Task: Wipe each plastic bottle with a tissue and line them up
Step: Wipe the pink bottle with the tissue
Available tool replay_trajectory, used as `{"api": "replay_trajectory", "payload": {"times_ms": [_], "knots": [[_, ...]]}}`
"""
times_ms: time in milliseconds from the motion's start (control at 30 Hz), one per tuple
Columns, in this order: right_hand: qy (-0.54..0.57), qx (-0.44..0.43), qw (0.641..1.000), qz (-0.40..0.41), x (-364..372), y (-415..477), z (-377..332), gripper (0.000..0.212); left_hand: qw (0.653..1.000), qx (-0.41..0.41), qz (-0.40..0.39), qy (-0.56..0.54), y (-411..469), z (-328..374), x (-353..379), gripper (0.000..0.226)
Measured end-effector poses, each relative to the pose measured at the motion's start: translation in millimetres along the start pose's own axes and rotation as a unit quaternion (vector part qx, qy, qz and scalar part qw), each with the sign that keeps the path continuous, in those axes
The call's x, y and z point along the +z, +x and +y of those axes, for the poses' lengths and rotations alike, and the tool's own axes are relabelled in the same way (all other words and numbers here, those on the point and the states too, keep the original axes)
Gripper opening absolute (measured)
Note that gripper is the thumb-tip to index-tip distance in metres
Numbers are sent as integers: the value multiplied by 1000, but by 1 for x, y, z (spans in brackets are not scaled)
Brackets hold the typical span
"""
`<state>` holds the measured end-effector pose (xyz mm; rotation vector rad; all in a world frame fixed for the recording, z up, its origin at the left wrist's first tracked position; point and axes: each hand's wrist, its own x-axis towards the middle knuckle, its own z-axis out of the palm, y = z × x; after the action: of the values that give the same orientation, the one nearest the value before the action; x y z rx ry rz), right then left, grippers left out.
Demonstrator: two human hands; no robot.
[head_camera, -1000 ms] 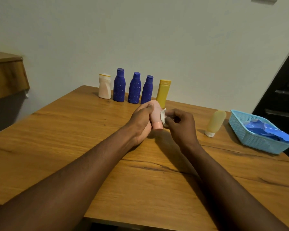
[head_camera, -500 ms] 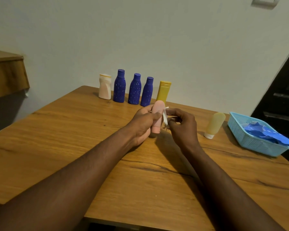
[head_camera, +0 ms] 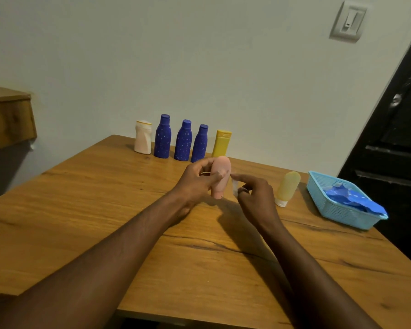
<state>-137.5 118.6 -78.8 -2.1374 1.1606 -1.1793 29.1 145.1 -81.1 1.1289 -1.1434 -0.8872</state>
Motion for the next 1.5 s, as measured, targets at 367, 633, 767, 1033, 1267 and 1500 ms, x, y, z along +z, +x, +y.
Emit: {"api": "replay_trajectory", "payload": {"times_ms": [367,633,767,1033,1267,1500], "knots": [[-35,4,999,-8,-29,-30,15,54,996,67,10,51,-4,-7,26,47],[-39,16,999,-22,-28,-33,31,40,990,87,33,101,11,-20,50,41],[-54,30,998,-8,-34,-31,38,37,990,91,31,105,22,-24,67,39],[-86,69,994,16,-49,-23,54,26,993,85,32,77,43,-32,104,35],[-96,103,990,17,-53,-19,67,22,993,85,20,73,50,-36,122,34],[-101,117,988,7,-53,-17,72,27,991,97,19,91,53,-40,125,36]]}}
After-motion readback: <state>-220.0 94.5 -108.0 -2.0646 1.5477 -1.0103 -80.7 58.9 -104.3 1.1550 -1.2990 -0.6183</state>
